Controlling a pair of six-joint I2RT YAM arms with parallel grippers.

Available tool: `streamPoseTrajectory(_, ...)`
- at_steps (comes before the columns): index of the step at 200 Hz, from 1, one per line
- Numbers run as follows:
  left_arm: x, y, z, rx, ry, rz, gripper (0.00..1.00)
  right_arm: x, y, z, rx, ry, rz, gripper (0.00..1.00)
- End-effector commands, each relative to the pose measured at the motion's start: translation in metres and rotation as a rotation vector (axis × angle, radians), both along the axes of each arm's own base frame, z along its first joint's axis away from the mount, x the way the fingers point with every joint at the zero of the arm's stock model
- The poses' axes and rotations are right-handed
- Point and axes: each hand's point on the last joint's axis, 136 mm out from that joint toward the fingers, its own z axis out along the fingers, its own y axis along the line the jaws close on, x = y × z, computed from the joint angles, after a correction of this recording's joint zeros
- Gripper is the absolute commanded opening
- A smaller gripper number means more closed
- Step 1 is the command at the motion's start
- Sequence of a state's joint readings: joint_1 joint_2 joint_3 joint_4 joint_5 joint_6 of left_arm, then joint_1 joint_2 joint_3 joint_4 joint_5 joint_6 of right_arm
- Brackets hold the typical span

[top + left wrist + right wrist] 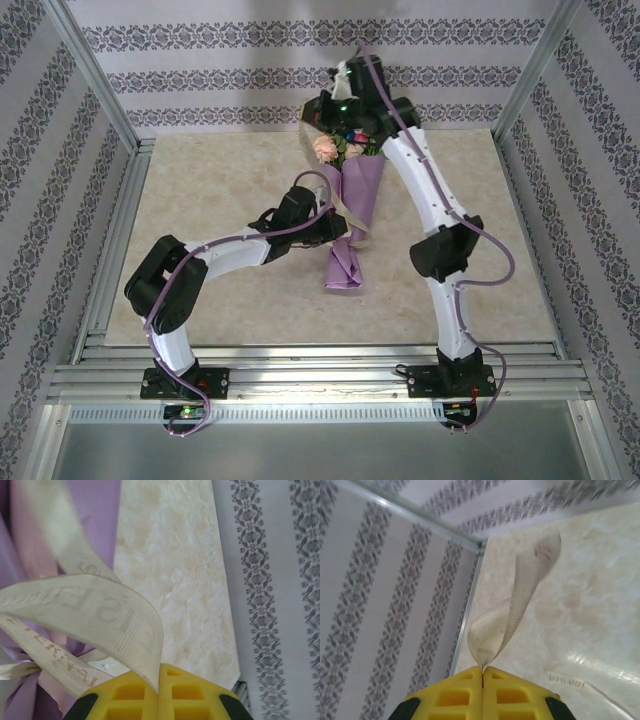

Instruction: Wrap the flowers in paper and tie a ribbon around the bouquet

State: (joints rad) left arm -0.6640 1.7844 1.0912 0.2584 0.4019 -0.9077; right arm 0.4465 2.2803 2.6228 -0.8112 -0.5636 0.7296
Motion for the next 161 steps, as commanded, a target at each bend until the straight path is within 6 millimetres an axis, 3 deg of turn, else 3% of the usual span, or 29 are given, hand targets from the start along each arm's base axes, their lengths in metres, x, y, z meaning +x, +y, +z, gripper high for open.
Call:
streamPoseTrajectory(1,-0.005,-0.009,0.018,0.043,-0.239,-0.037,0.00,-0.037,0.050,-0.034,0.020,0.082,0.228,0.00)
streamPoseTrajectory(26,-0.011,-0.014,0.002,0.095,-0.258,-0.062,0.00,-0.077,0.083,-0.056,0.032,0.132,0.409,0.00)
streamPoseTrajectory(46,-0.015,-0.017,-0.003,0.127,-0.285,-0.077,0.00,-0.110,0.093,-0.075,-0.007,0.169,0.505,0.00)
streamPoseTrajectory(93,-0.022,-0.021,-0.002,0.119,-0.318,-0.089,0.00,-0.177,0.081,-0.111,-0.033,0.276,0.675,0.00)
streamPoseTrajectory(102,-0.023,-0.020,-0.003,0.117,-0.314,-0.088,0.00,-0.186,0.076,-0.115,-0.056,0.282,0.695,0.15)
streamPoseTrajectory(113,-0.024,-0.021,-0.004,0.114,-0.309,-0.088,0.00,-0.189,0.068,-0.117,-0.095,0.270,0.693,0.36)
streamPoseTrajectory(122,-0.024,-0.021,-0.004,0.111,-0.305,-0.089,0.00,-0.186,0.062,-0.117,-0.138,0.246,0.668,0.46)
streamPoseTrajectory(144,-0.025,-0.023,-0.004,0.106,-0.294,-0.088,0.00,-0.165,0.048,-0.107,-0.210,0.185,0.574,0.53)
streamPoseTrajectory(161,-0.024,-0.023,-0.003,0.096,-0.288,-0.080,0.00,-0.144,0.038,-0.088,-0.200,0.159,0.480,0.54)
